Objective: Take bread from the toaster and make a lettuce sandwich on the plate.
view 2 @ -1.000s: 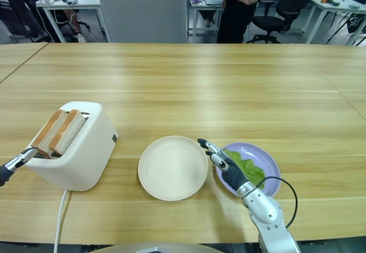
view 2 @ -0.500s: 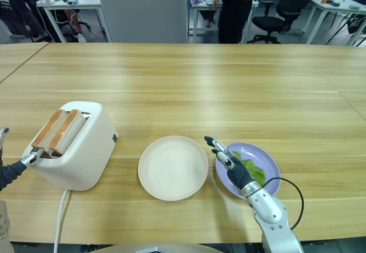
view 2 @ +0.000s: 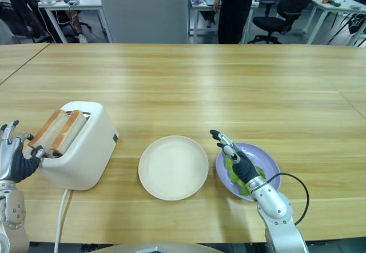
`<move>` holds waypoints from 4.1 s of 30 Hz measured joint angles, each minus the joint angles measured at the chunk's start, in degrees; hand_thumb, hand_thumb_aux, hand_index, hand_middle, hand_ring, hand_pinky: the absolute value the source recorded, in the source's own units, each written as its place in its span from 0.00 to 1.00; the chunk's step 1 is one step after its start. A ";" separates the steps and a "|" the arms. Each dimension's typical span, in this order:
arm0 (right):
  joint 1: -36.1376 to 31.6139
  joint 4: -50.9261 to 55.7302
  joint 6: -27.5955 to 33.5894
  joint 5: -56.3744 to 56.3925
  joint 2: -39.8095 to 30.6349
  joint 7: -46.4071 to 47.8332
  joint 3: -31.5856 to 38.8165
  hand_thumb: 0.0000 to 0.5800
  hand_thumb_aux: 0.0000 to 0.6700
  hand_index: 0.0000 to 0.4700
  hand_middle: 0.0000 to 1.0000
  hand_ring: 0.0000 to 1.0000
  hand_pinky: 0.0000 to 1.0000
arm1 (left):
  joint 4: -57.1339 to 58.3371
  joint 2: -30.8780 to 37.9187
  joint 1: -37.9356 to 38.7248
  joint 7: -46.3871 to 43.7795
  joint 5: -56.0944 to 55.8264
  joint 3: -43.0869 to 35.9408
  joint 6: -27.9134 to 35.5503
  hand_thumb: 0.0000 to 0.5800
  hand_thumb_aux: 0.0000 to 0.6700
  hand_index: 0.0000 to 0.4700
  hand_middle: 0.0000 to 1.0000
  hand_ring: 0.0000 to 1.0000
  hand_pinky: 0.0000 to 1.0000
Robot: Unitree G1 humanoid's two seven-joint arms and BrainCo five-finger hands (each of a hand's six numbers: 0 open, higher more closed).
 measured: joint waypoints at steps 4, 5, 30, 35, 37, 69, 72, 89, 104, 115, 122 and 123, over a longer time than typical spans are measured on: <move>-0.98 0.55 -0.01 0.04 -0.01 -0.01 -1.23 0.00 0.00 0.00 0.00 0.00 0.00 | -1.15 -1.25 0.42 -0.11 0.44 -2.08 0.20 1.00 1.00 0.98 0.02 0.02 0.02; -1.25 0.82 -0.02 0.04 0.00 -0.02 -1.28 0.00 0.00 0.00 0.00 0.00 0.00 | -1.26 -1.63 0.41 -0.07 0.45 -2.64 0.20 1.00 1.00 0.98 0.02 0.02 0.02; -2.77 6.00 -2.74 -0.67 1.13 -0.69 -1.02 0.00 0.00 0.00 0.00 0.00 0.00 | -2.33 -12.81 -14.11 9.17 -19.09 -1.13 -0.56 1.00 1.00 0.98 1.00 1.00 1.00; -3.23 6.83 -3.32 -0.73 1.13 -0.81 -1.02 0.00 0.00 0.00 0.00 0.00 0.00 | -1.17 -14.25 -16.52 15.06 -20.75 -0.04 -1.88 1.00 1.00 0.98 1.00 1.00 1.00; -3.55 6.88 -3.49 -0.84 1.14 -0.84 -0.99 0.00 0.00 0.00 0.00 0.00 0.00 | -2.29 -14.96 -17.64 17.97 -20.68 0.93 -2.44 1.00 1.00 0.98 1.00 1.00 1.00; -11.25 5.91 -4.14 -0.30 2.12 -2.20 -3.98 0.00 0.00 0.00 0.00 0.00 0.00 | -1.93 -24.89 -14.14 -3.97 -58.93 -27.38 -4.48 1.00 1.00 0.98 1.00 1.00 1.00; -12.40 6.01 -4.12 -0.04 2.11 -1.76 -3.94 0.00 0.00 0.00 0.00 0.00 0.00 | 2.78 -23.31 -13.56 -6.06 -58.39 -31.36 -5.86 1.00 1.00 0.98 1.00 1.00 1.00; -13.50 6.89 -4.11 0.08 2.15 0.36 -2.94 0.00 0.00 0.00 0.00 0.00 0.00 | 27.17 -21.21 -17.70 -2.22 -49.53 -38.20 -13.75 1.00 1.00 0.98 1.00 1.00 1.00; -13.46 8.66 -4.33 0.06 2.31 0.56 -2.65 0.00 0.00 0.00 0.00 0.00 0.00 | 32.65 -20.31 -21.34 4.76 -44.54 -35.57 -14.88 1.00 1.00 0.98 1.00 1.00 1.00; -13.37 9.22 -4.78 0.04 2.27 0.59 -2.30 0.00 0.00 0.00 0.00 0.00 0.00 | 37.91 -17.30 -23.94 11.65 -32.04 -39.62 -14.33 0.00 0.00 0.00 0.33 0.33 0.33; -13.41 10.20 -4.91 -0.53 1.26 1.12 -1.67 0.00 0.00 0.00 0.00 0.00 0.00 | 34.07 -14.92 -23.67 17.64 -19.72 -42.38 -10.49 0.00 0.00 0.00 0.19 0.19 0.19; -13.43 10.24 -4.91 -1.08 0.61 1.18 -1.54 0.00 0.00 0.00 0.00 0.00 0.00 | 32.32 -14.55 -23.31 18.06 -17.92 -42.52 -9.66 0.00 0.00 0.00 0.19 0.19 0.19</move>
